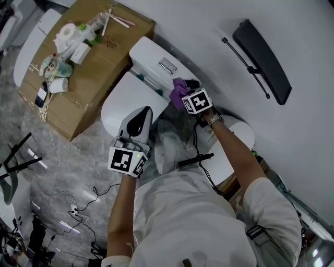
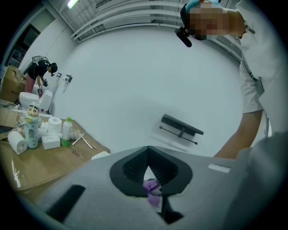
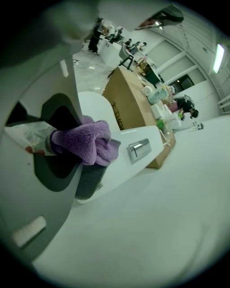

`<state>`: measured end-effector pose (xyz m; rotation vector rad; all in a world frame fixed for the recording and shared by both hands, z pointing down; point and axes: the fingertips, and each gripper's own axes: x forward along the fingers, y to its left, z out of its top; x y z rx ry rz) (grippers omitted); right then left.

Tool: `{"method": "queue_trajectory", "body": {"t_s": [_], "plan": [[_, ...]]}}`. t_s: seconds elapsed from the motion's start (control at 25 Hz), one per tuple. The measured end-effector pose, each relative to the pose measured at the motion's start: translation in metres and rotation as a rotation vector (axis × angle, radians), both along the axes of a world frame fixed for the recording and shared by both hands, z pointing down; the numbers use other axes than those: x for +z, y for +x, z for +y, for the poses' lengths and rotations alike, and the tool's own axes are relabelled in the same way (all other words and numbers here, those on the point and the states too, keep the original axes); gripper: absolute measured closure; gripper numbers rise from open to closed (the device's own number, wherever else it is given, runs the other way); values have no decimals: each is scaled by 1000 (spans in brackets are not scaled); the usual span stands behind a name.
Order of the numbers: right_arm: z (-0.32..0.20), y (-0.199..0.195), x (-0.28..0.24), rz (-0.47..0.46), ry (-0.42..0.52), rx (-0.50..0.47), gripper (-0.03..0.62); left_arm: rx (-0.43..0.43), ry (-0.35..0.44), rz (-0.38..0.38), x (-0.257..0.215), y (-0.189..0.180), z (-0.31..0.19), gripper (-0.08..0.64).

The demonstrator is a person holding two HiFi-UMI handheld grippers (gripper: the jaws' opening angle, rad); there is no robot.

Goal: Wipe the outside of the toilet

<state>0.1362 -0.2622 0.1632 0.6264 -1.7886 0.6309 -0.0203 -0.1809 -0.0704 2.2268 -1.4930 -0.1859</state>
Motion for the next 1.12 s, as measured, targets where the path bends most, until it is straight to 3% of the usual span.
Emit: {"method": "queue_trajectory", "body": {"t_s": [0.16, 0.56, 0.76, 1.12], "plan": [[11, -8, -10, 43, -52, -145, 462, 8, 5, -5, -1, 3, 0, 554], [-51, -111, -70, -148, 28, -265, 460, -154, 17, -15, -11, -28, -5, 555], [-104, -148, -67, -127, 33, -232, 459, -278, 10, -24, -14, -52, -7, 554], [-189, -186, -32, -113, 12, -39, 457, -509, -12, -36, -6, -100, 2, 554]]}}
